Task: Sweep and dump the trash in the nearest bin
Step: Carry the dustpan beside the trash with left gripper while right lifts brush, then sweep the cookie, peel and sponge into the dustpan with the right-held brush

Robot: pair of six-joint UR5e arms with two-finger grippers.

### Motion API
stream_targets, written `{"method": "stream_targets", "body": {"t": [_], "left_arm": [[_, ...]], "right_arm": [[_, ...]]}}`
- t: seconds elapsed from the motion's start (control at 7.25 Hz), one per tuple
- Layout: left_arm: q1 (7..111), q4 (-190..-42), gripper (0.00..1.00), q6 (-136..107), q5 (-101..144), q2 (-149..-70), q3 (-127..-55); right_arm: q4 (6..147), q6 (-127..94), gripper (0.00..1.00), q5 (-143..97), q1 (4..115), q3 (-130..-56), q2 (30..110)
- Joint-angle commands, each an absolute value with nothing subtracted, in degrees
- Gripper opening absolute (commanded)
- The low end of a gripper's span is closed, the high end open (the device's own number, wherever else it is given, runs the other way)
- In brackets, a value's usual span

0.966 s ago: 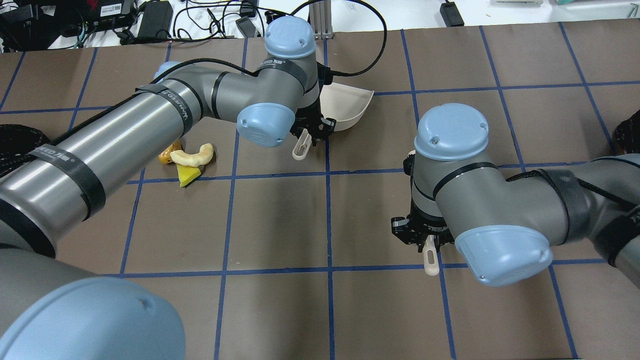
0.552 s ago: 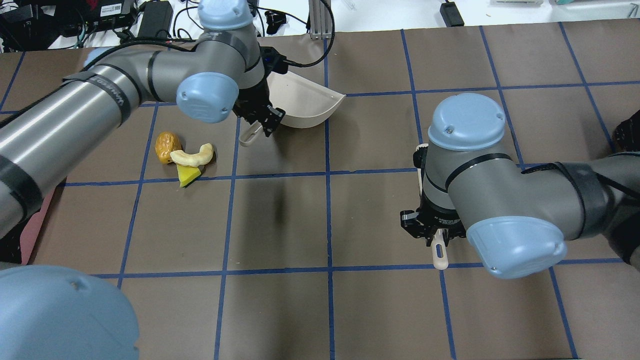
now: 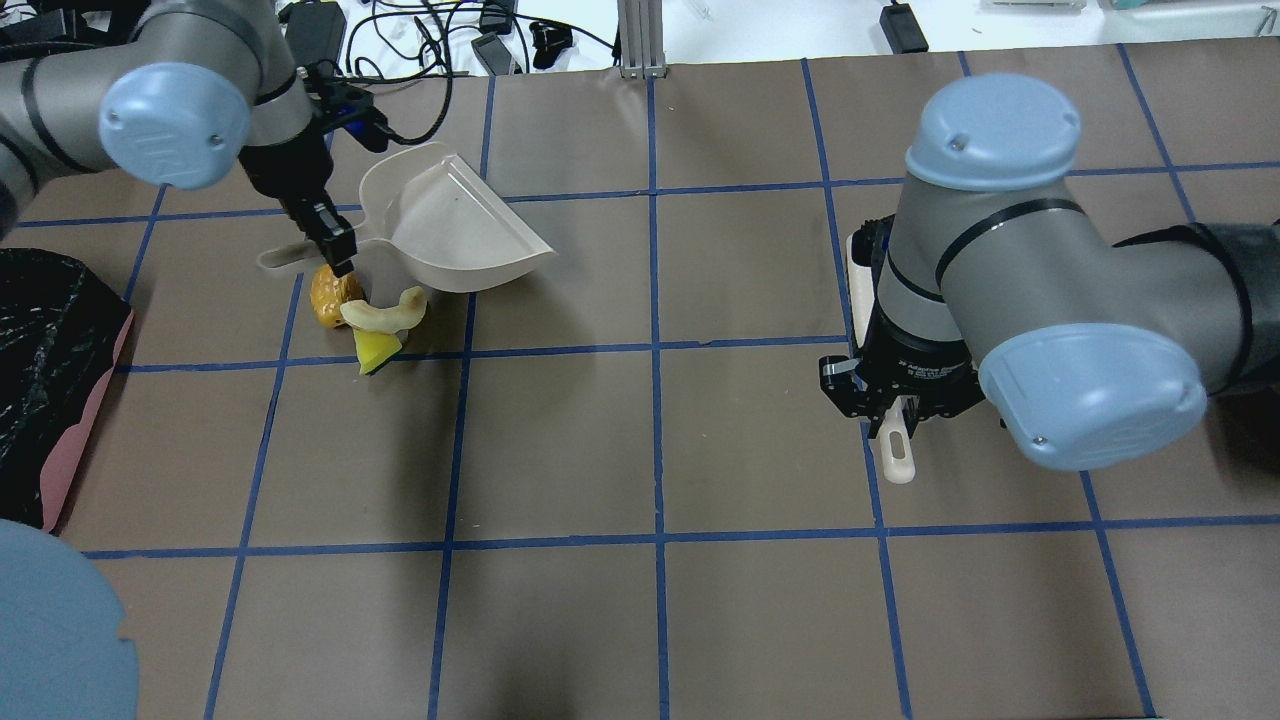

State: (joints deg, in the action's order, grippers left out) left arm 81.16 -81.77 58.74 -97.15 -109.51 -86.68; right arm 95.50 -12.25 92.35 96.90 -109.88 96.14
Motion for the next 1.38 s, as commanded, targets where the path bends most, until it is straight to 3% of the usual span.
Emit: {"method": "stream_targets", "body": {"t": [0.0,0.41,0.69,1.24], "left_arm": [[72.29,-81.22,0.0,78.22,-98.61,-108.98,-86.13],[60.15,-73.58,0.0,105.58,-98.53,-110.99,-85.96],[58.98,-66.29,0.0,112.4,-99.57,-114.41,-85.78],[59.15,-62.58,0.0,119.78,-102.83,-119.17,-86.22]], "right_arm": [[94.75,-12.13,0.0,91.41,98.34,-103.13,91.7],[93.52,-16.4,0.0,91.5,108.42,-89.27,78.53],[92.72,-22.83,0.0,89.75,112.75,-80.37,70.35],[93.16,-31.52,0.0,84.02,117.75,-71.57,58.92]]}}
